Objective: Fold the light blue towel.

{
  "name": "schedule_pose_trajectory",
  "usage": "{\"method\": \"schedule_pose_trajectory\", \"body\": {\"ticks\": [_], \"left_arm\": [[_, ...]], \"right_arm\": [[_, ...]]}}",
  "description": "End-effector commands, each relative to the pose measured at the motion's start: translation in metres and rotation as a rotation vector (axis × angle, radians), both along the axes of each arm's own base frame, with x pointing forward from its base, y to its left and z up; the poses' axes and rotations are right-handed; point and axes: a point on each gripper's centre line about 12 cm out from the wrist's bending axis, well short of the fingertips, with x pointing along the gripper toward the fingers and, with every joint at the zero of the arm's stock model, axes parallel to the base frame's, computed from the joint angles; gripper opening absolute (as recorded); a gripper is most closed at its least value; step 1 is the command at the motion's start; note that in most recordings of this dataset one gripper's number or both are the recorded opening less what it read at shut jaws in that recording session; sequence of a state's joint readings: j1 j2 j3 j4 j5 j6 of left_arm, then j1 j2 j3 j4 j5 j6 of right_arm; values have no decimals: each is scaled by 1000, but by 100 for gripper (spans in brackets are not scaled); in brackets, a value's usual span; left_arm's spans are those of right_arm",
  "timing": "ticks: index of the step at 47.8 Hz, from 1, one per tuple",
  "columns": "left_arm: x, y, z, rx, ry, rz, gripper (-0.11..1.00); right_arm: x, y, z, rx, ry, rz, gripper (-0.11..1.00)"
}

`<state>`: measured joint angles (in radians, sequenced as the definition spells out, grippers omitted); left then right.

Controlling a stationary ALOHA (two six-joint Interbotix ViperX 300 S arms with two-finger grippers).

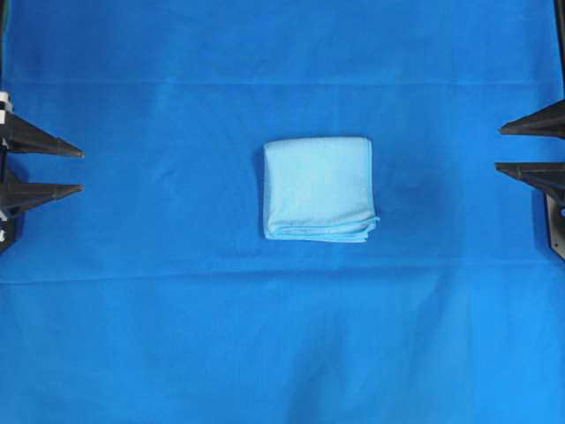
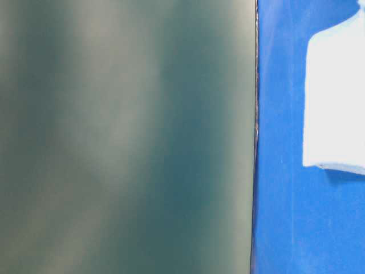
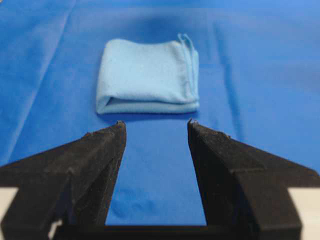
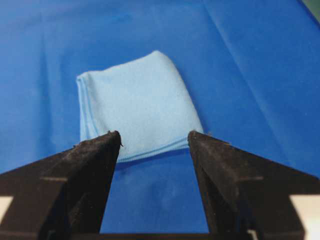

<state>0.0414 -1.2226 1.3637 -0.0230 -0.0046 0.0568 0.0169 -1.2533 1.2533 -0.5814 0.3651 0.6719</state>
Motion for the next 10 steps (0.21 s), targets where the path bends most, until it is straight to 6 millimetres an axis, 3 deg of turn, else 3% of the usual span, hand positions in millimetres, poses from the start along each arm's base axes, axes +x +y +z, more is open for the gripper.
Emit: {"method": "schedule_pose_trajectory", "body": {"ticks": [1, 10], "left_arm": [[2, 1, 4, -1, -3, 5, 50], [2, 1, 4, -1, -5, 5, 50]], "right_arm": [[2, 0, 4, 0, -6, 3, 61], [3, 1, 3, 0, -6, 5, 61]]}}
